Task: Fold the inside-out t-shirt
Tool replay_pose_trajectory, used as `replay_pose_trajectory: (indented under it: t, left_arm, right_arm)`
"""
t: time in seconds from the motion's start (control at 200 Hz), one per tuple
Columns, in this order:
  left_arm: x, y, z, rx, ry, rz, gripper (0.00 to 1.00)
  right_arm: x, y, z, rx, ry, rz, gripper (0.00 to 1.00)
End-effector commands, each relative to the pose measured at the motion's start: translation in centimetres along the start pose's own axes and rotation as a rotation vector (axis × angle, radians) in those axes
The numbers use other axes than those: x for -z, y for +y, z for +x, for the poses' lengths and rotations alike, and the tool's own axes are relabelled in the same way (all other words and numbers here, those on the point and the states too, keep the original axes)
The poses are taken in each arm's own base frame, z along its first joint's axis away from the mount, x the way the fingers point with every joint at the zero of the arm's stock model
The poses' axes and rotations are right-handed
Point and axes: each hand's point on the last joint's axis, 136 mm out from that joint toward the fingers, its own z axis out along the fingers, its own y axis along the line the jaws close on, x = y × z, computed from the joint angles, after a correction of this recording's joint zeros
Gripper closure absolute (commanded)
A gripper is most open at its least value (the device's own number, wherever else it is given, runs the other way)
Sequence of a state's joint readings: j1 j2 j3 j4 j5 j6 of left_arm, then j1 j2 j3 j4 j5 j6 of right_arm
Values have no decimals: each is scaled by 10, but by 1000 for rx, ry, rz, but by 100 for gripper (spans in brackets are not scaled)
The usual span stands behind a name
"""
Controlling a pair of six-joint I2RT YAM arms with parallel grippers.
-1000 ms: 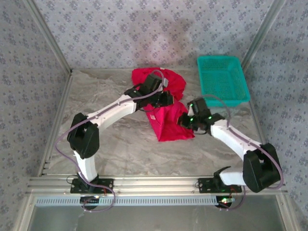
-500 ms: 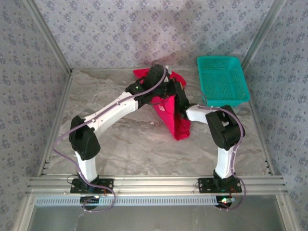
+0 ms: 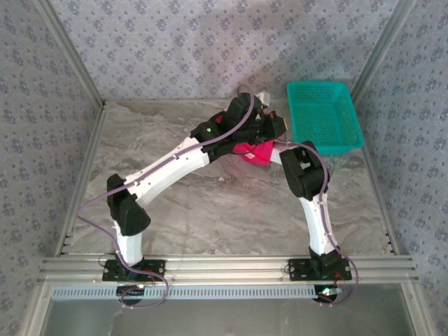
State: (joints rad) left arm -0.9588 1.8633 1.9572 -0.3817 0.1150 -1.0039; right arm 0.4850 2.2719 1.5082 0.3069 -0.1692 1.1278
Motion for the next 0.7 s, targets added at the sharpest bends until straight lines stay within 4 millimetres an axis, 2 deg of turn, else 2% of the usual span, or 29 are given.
replay_pose_trajectory:
  t: [0.0,0.095,0.15,0.24,0.28,0.375,0.465,0.53,0.605,0.7]
  left_arm:
    - [38,-26,-6,-1,-7,115,100]
    - [45,2,-19,34,-39,80,100]
    - [51,20,-30,43,-59,49,100]
    - [63,57,-56,51,-99,-18,100]
    - [71,80,-73,56,-125,-65,100]
    - [92,148,-109,101,-182,-199,100]
    - [116,225,-137,161,-239,-344,100]
    - [130,279,-145,227,-242,-430,100]
    - [141,331,-145,296,-232,-500,100]
    - [149,385,-136,374,-203,-565,100]
  right_arm:
    - [-8,-32,18,-60,60,108,59]
    - [7,-24,16,6,95,120,89]
    - [20,-16,14,51,121,125,100]
    - [47,-1,15,143,166,128,100]
    - [62,3,18,190,197,141,100]
    - [101,18,28,288,258,130,100]
    - [142,42,40,379,309,78,100]
    - [174,60,45,437,320,49,100]
    - [210,86,45,504,304,-12,100]
    - [252,127,45,525,291,-132,100]
